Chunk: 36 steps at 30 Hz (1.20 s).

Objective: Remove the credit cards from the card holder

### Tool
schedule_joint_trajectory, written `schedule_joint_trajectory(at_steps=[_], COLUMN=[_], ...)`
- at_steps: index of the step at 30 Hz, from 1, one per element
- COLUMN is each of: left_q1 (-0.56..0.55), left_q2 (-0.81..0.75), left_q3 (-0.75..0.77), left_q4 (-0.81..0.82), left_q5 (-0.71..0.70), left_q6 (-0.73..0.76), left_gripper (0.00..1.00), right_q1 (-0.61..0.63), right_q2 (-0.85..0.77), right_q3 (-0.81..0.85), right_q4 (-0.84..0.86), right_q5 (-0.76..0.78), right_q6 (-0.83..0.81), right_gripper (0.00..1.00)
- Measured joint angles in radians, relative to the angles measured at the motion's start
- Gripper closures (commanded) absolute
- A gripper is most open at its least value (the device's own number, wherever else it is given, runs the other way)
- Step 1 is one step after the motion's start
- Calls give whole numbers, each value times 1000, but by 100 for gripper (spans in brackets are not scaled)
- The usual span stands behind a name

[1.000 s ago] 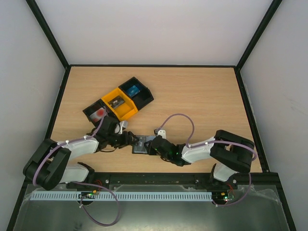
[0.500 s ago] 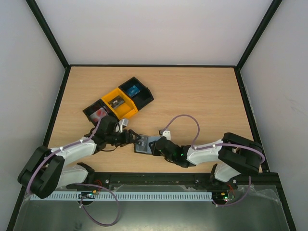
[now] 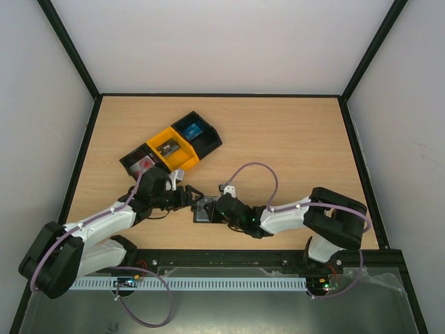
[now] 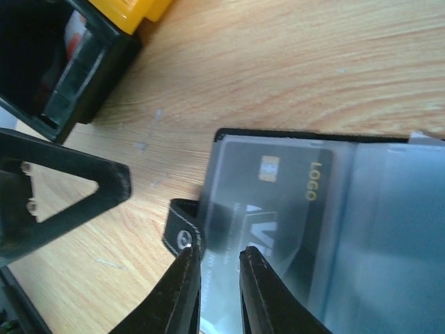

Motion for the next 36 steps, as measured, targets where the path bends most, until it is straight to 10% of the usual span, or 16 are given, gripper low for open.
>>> schedule_joint_trajectory(at_steps=[36], left_q1=[1], left_q2=[182], left_q3=[-28], left_q4=[166], left_q5=[90], left_q6=[-61], left_gripper=[30], right_q1=[0], right_q2=[51], right_q3=[-63], right_q4=[31], right_q5=[24], right_q6=[69], right_gripper=[94])
